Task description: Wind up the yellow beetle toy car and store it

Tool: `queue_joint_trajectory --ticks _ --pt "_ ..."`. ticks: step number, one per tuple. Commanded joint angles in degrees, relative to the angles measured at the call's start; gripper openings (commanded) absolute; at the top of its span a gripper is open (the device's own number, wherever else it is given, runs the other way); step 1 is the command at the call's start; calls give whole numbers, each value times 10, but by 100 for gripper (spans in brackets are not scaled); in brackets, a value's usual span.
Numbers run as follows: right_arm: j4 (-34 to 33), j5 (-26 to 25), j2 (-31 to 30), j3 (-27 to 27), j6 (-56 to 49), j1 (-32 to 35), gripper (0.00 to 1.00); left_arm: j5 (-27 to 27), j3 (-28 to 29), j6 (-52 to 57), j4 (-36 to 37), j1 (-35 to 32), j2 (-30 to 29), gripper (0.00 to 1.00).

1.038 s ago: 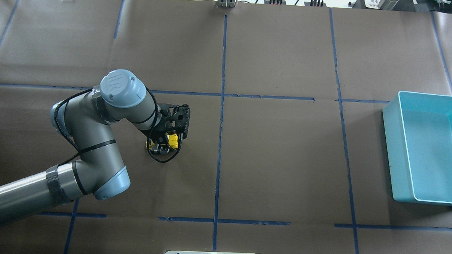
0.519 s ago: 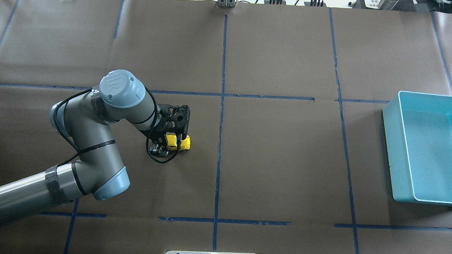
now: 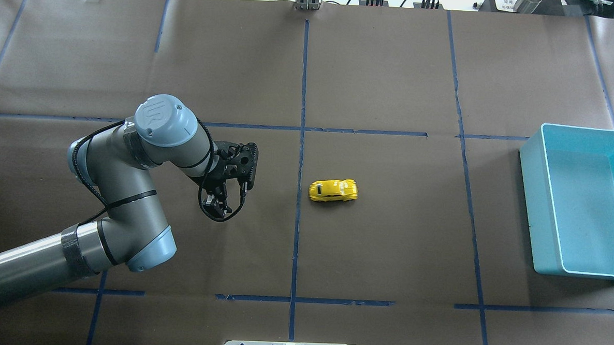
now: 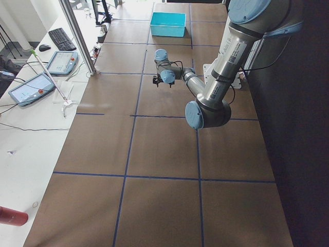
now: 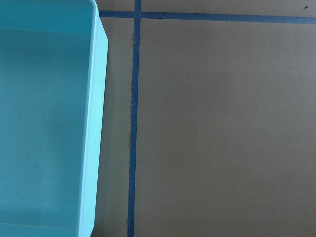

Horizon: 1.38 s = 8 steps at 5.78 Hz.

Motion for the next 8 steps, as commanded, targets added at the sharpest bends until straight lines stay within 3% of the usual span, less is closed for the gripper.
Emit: queue_joint_trajectory --ticks 1,3,5,8 --pt "0 0 -1 -1 0 0 100 -1 -8 0 8 -18 3 100" --pt "0 0 0 -1 0 0 100 -1 -50 -2 122 -75 34 100" --pt "0 0 0 -1 0 0 100 -5 -71 -8 178 -148 68 100" --pt "1 1 0 0 0 0 100 -104 -58 -9 215 -266 129 100"
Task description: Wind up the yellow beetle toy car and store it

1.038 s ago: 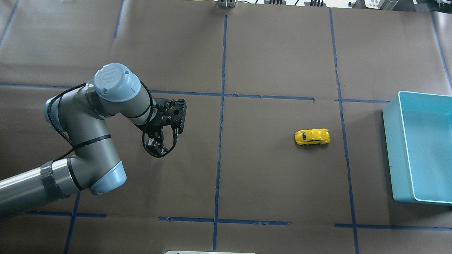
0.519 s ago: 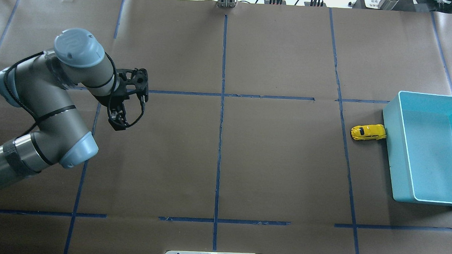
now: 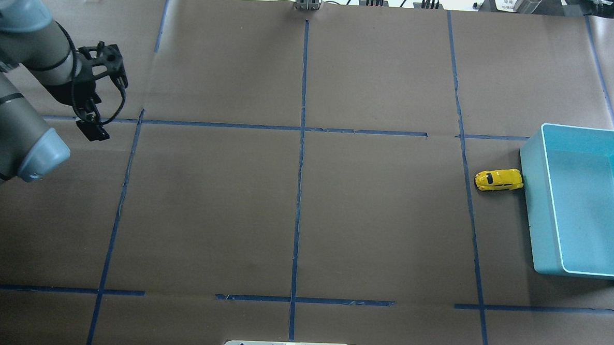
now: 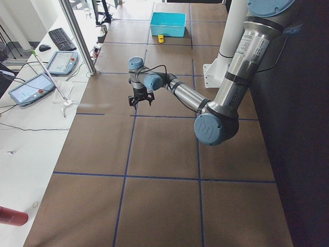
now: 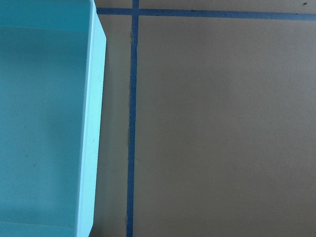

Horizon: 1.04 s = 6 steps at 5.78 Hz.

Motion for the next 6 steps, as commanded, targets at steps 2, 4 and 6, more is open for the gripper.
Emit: queue_joint_trajectory --ticks 2,4,6 --pt "2 6 3 14 -2 -7 100 -48 5 1 2 -100 112 100" --pt "1 3 1 43 -2 -18 100 -49 56 -1 4 -179 118 100" --pt "3 -3 42 92 -2 -123 100 -86 82 -191 4 -240 122 100"
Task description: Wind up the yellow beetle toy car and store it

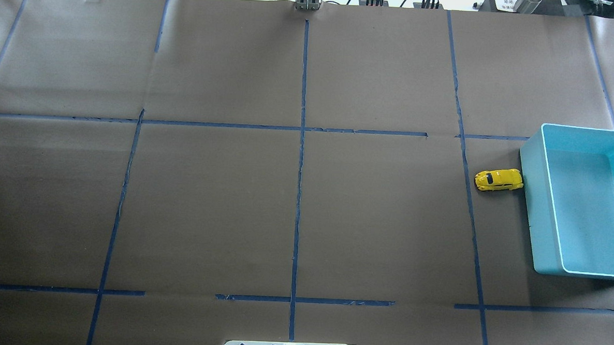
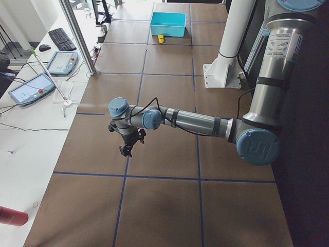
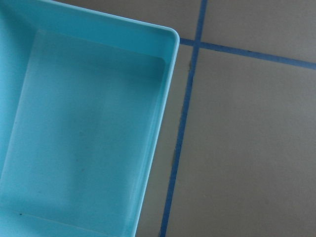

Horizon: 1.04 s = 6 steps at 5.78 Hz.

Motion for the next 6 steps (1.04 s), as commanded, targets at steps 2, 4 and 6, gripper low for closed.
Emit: queue_joint_trajectory --ticks 2,4,6 --pt "0 -26 111 18 0 -168 100 -14 8 -127 -3 -78 8 100" --pt "1 -80 157 30 -112 -251 100 -14 -13 -130 -11 -107 38 100" --pt "5 -140 188 29 -227 -331 100 -15 -19 -131 -10 -120 58 100"
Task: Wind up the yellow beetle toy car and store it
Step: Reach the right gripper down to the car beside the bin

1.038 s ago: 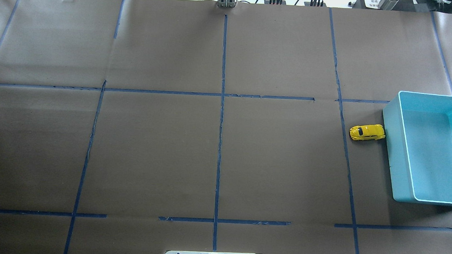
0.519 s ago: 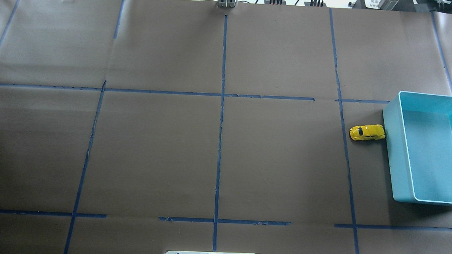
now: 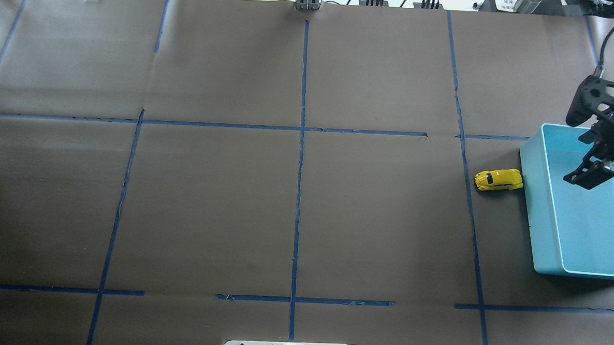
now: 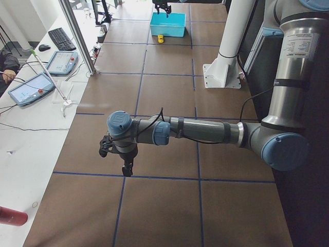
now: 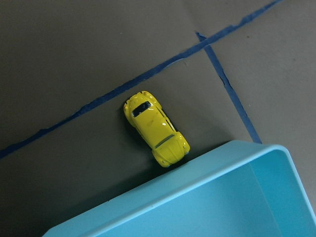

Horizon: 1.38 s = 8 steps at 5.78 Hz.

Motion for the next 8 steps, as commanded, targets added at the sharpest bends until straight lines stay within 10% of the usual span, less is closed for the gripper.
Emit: queue_joint_trajectory --ticks 1,3,8 --pt "24 -37 19 -16 -39 -68 100 -1 4 0 0 -4 13 100" --pt "166 -35 14 -114 -37 -78 100 1 15 2 -8 -4 21 100" --pt "171 -101 21 -116 -40 -139 100 1 45 6 -41 -2 27 100"
